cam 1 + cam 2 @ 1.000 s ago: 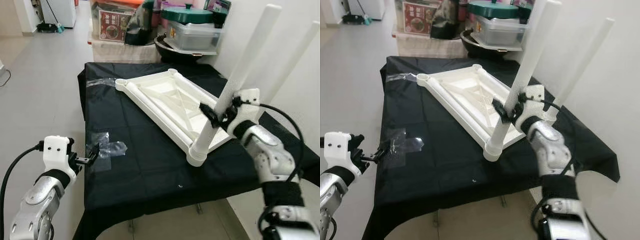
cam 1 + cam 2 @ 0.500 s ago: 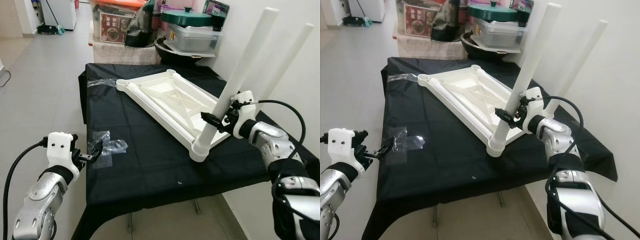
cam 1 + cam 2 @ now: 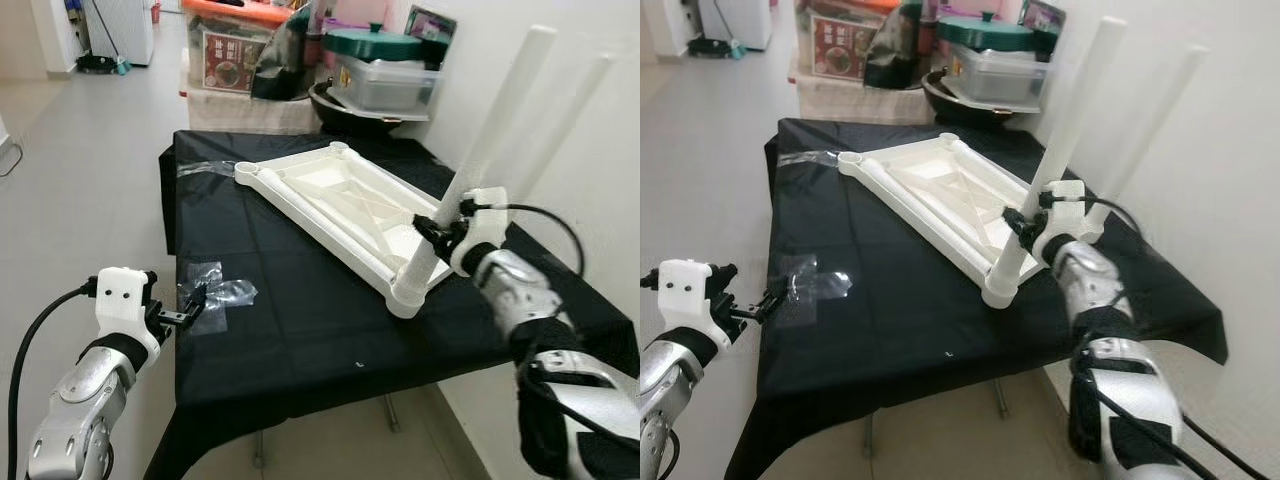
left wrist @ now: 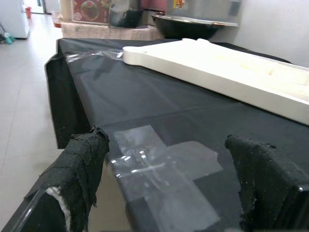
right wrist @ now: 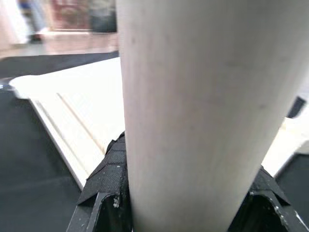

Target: Building children table

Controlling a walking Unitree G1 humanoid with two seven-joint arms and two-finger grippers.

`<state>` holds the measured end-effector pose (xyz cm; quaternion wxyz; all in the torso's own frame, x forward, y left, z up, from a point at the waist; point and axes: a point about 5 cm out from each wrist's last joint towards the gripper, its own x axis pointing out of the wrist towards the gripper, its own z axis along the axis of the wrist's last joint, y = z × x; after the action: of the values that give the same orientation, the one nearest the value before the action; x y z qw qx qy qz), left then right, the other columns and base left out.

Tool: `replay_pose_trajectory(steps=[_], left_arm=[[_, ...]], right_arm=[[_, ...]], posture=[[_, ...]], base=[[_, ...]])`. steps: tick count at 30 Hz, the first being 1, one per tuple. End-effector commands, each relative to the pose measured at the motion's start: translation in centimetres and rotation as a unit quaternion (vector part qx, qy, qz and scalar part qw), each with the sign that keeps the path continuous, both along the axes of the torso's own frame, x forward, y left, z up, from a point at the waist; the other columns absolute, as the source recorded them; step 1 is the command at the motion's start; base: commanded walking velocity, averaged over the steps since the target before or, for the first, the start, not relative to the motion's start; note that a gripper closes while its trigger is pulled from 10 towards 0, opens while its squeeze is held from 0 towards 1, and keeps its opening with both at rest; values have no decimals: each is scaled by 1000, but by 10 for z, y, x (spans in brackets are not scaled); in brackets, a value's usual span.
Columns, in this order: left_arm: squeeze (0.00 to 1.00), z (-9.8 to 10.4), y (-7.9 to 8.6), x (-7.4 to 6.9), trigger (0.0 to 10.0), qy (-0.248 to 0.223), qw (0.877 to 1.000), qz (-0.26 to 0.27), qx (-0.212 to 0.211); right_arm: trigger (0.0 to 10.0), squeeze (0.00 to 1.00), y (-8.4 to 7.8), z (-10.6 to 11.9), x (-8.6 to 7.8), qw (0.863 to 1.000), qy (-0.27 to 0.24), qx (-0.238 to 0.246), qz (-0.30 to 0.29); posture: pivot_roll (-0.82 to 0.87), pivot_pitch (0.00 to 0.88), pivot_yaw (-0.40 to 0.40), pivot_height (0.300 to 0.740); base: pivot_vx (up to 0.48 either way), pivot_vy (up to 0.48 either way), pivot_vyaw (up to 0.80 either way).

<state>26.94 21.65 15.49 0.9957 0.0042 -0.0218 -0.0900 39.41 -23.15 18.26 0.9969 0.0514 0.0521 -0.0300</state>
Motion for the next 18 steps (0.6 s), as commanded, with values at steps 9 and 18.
replay_pose_trajectory(steps=[9,18], left_arm=[[0,-1,-8,3,10000,1,1000,-9,-6],[0,1,-15,4,10000,-8,1000,-9,-15]], right_arm=[[0,0,80,-44,-30,989,86,41,-116],[10000,0,120,-10,-33,996,71,59,-9]], posture=[[143,0,-147,740],[140,0,-166,740]], base=[[0,0,0],[0,0,0]])
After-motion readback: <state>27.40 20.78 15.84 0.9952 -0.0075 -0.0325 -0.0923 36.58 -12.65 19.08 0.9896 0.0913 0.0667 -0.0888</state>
